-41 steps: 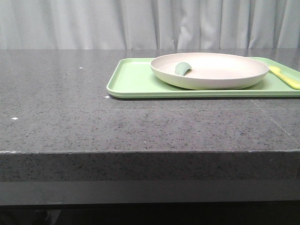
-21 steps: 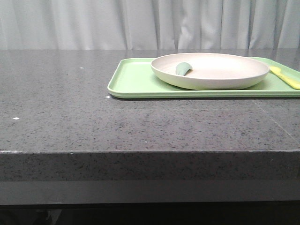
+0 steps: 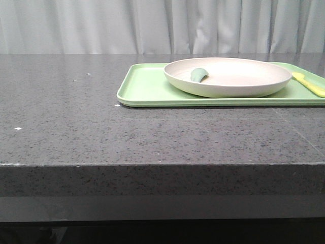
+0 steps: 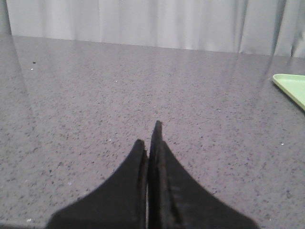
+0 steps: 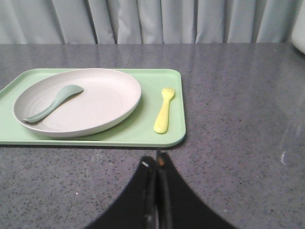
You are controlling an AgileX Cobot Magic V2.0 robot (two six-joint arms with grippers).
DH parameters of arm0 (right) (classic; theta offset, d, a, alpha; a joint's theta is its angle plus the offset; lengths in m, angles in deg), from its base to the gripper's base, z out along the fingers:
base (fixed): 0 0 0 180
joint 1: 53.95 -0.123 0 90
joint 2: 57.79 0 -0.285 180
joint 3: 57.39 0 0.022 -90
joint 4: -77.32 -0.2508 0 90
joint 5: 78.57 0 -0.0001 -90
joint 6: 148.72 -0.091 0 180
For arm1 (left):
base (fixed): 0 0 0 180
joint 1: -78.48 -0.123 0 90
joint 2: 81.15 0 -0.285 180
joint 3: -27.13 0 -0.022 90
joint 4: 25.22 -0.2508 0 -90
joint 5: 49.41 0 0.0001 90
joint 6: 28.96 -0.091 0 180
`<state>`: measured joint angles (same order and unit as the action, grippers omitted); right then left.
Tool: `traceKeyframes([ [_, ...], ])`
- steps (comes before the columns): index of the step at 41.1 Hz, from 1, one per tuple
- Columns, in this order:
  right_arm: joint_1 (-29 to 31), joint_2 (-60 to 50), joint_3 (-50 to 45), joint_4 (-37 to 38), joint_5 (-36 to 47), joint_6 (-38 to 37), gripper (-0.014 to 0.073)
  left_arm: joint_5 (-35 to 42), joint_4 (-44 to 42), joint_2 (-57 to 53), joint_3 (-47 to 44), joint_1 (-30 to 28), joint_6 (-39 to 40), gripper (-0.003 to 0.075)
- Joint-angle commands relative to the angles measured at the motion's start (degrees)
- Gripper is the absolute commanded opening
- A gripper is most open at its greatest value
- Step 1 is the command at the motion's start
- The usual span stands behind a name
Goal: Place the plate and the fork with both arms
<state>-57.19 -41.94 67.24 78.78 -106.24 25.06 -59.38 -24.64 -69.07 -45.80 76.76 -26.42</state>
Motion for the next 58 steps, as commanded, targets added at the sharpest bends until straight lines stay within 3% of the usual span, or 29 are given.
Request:
traceKeyframes([
  [1,0.0,0.6,1.5,0.7,4.6,0.4,-0.0068,4.3,1.3,-3.5,-1.5,-1.2,0.8,-0.0018],
  [7,0.0,0.6,1.5,0.7,4.5,0.4,-0.0068,5.2,2.1,-5.6,-4.8,-1.6,0.8,-0.0018],
  [58,0.0,0.6,1.2,0.7,4.8,0.6,-0.0068,3.5,2.2,-5.7,-4.8,-1.6,0.8,-0.0018],
])
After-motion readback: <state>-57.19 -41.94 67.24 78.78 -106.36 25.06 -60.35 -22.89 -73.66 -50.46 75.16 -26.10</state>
